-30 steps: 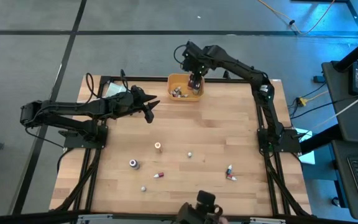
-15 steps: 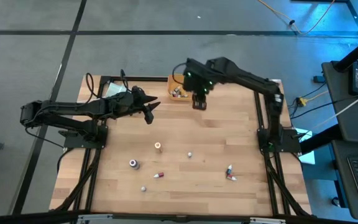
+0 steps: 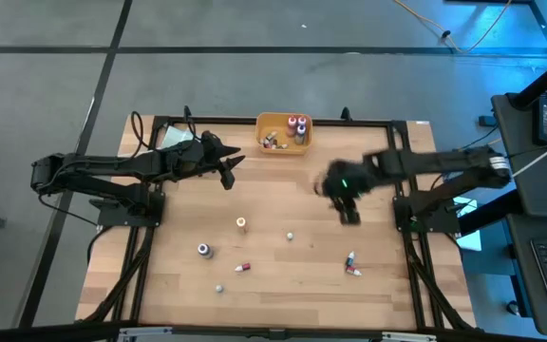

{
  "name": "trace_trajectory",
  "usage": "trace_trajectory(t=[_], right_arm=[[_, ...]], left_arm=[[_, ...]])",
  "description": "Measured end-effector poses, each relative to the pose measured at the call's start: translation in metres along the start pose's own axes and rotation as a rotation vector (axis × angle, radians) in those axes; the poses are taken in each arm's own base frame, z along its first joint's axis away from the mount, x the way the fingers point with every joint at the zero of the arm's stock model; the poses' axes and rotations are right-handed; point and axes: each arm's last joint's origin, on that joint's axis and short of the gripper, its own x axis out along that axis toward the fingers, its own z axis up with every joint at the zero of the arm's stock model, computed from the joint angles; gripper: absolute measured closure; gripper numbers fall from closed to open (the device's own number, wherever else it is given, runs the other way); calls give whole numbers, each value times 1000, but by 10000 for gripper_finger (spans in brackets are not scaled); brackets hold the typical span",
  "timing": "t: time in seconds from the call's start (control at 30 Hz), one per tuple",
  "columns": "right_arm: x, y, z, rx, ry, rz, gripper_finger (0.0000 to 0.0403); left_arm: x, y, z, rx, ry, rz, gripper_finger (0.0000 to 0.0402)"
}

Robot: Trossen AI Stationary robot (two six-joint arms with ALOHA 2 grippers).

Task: Pick & Place food coloring
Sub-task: Put the small blue food coloring bottle into the yellow bin

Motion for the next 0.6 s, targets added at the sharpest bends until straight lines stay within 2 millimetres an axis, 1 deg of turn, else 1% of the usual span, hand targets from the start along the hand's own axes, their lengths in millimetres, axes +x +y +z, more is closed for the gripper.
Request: trace_trajectory(t=[0.1,0.17,0.27,0.33,0.43,0.5,0.6], right_arm=[[15,23,-25,51,51,35,235],[29,35,-39,128,96,55,235],[48,47,-55,261,136,67,235],[60,54,-62,306,151,100,235],[71,64,-69,274,141,177,234],[74,70,-73,223,147,200,229],[74,78,-76,130,145,216,210]], left_arm=[[0,0,0,28,-5,7,274],[0,0,0,44,-6,8,274],[0,0,1,63,-7,8,274],[0,0,1,68,-7,9,274],[0,0,1,68,-7,9,274],[0,0,1,68,-7,8,274],[0,0,1,68,-7,8,274]])
